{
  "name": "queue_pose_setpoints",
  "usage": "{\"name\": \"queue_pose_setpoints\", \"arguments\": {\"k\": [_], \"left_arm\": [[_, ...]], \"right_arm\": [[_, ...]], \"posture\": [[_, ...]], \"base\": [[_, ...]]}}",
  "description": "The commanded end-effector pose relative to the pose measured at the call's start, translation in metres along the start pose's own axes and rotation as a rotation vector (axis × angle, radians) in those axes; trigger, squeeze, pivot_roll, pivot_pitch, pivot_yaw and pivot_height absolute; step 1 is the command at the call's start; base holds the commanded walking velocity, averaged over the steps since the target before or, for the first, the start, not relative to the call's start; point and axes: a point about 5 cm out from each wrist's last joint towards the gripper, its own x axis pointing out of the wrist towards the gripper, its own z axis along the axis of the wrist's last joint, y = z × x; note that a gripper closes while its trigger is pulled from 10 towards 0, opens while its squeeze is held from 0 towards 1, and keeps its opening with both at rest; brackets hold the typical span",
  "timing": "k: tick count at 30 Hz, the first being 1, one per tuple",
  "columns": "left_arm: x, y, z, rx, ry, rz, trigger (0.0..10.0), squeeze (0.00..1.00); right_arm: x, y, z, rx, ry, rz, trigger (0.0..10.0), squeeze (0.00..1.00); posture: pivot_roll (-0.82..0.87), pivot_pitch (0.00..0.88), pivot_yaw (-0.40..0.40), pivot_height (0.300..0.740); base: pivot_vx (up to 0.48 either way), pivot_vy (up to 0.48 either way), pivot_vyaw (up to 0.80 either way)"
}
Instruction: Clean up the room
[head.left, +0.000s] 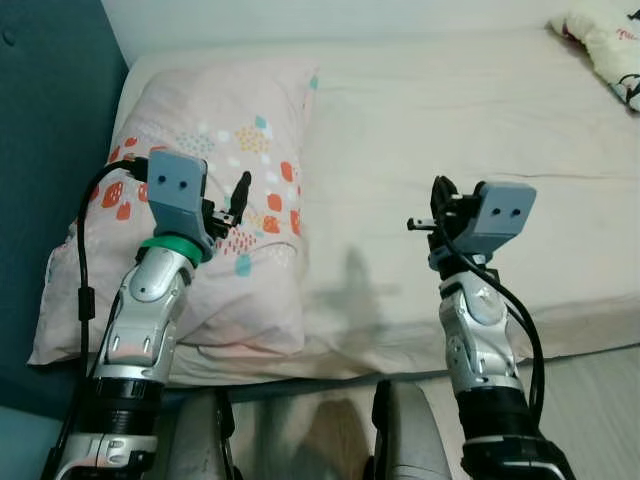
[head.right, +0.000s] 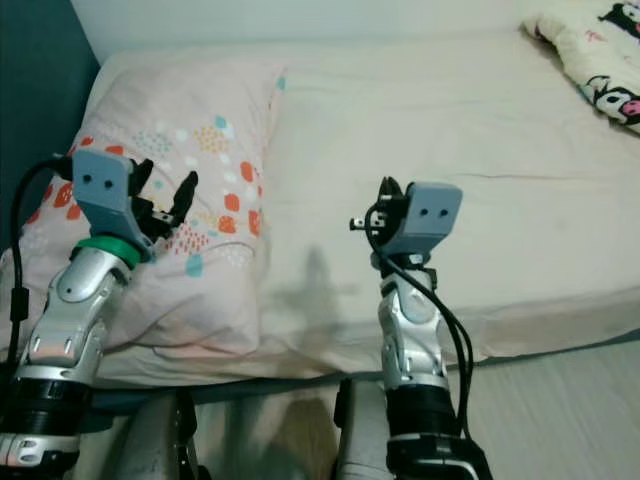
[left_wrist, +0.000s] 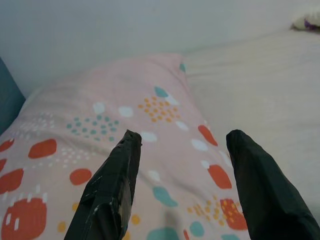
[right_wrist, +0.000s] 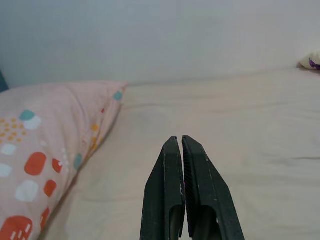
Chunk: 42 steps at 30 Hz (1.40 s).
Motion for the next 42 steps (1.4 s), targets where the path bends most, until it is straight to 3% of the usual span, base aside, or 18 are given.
{"name": "queue_pose_setpoints", "arguments": {"k": [1,27,30,34,35,38,39,42], "left_arm": [[-0.003,0.003,-0.002,0.017,0.018,0.005,10.0,0.00],[0.001,-0.016,-0.012,-0.014,0.048,-0.039,10.0,0.00],[-0.005,-0.019,-0.029,0.018,0.106,-0.081,10.0,0.00],[-0.018,-0.019,-0.068,0.025,0.268,-0.127,10.0,0.00],[-0.018,-0.019,-0.068,0.025,0.268,-0.127,10.0,0.00],[-0.034,-0.015,-0.100,0.070,0.389,-0.115,10.0,0.00],[-0.034,-0.015,-0.100,0.070,0.389,-0.115,10.0,0.00],[-0.065,-0.017,-0.139,0.166,0.543,-0.164,10.0,0.00]], "right_arm": [[-0.002,0.000,0.000,-0.008,-0.003,0.002,10.0,0.00],[0.000,-0.009,-0.004,-0.044,0.015,-0.016,10.0,0.00],[-0.004,-0.011,-0.017,-0.056,0.073,-0.005,10.0,0.00],[-0.022,-0.007,-0.061,-0.128,0.294,0.075,10.0,0.00],[-0.022,-0.007,-0.061,-0.128,0.294,0.075,10.0,0.00],[-0.038,-0.009,-0.082,-0.118,0.390,0.078,10.0,0.00],[-0.038,-0.009,-0.082,-0.118,0.390,0.078,10.0,0.00],[-0.060,-0.012,-0.108,-0.106,0.535,0.089,10.0,0.00]], "posture": [[0.02,0.075,0.045,0.601],[0.01,0.033,0.040,0.711],[0.01,0.021,0.037,0.725],[0.01,0.003,0.032,0.725],[0.01,0.003,0.032,0.725],[0.02,0.000,0.028,0.725],[0.02,0.000,0.028,0.725],[0.02,0.000,0.028,0.725]], "base": [[0.000,0.000,0.00],[0.000,0.000,0.00],[0.000,0.000,0.00],[0.000,0.000,0.00],[0.000,0.000,0.00],[0.000,0.000,0.00],[0.000,0.000,0.00],[0.000,0.000,0.00]]}}
